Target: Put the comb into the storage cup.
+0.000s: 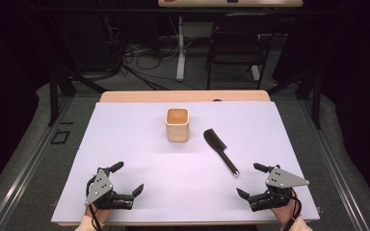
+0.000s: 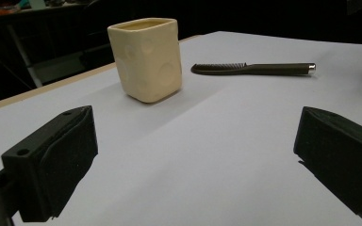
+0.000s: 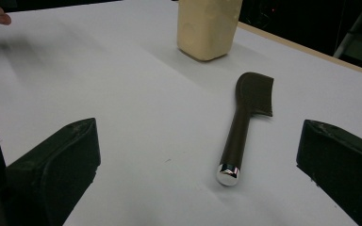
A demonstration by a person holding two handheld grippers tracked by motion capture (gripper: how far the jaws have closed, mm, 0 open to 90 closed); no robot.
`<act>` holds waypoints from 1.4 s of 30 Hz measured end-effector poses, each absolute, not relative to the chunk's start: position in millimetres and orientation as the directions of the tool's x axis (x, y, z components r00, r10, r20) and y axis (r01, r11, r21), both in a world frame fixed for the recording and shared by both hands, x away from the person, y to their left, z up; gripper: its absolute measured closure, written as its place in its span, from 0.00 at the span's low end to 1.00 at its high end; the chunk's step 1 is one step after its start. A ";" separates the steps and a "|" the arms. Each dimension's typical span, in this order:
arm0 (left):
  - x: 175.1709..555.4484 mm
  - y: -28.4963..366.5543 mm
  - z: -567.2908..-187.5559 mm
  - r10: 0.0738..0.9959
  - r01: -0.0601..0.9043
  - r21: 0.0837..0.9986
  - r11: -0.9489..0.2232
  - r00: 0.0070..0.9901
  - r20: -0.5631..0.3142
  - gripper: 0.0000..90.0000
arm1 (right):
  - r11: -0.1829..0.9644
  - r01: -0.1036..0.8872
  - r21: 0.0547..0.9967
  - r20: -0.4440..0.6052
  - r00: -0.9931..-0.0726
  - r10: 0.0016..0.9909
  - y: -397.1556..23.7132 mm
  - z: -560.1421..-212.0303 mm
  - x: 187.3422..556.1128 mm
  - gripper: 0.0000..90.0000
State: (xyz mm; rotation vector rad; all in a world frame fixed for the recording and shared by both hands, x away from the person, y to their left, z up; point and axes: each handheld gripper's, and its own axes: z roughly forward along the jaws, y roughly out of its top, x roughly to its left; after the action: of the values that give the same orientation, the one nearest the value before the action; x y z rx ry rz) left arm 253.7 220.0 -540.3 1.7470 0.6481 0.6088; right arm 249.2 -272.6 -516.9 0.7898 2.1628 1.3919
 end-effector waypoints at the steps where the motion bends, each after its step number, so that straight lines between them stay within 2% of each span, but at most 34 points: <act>1: 253.9 220.0 -540.2 0.693 0.118 0.966 -0.230 0.717 0.077 0.00 | 0.328 0.227 0.917 -0.061 -0.733 0.678 -272.0 -516.9 249.7 0.00; 27: 256.3 219.1 -540.1 0.698 0.118 0.966 -0.232 0.712 0.081 0.00 | 0.364 0.432 0.825 0.020 -0.666 0.746 -252.4 -508.0 275.7 0.00; 42: 257.5 217.7 -540.3 0.693 0.121 0.963 -0.239 0.716 0.082 0.01 | 0.405 0.539 0.739 0.058 -0.649 0.758 -238.6 -505.0 291.7 0.00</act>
State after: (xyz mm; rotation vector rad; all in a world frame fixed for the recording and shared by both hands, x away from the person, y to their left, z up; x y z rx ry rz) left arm 257.5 217.7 -540.3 1.7576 0.6477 0.6123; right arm 291.7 -238.6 -505.0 1.1318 2.3786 1.0903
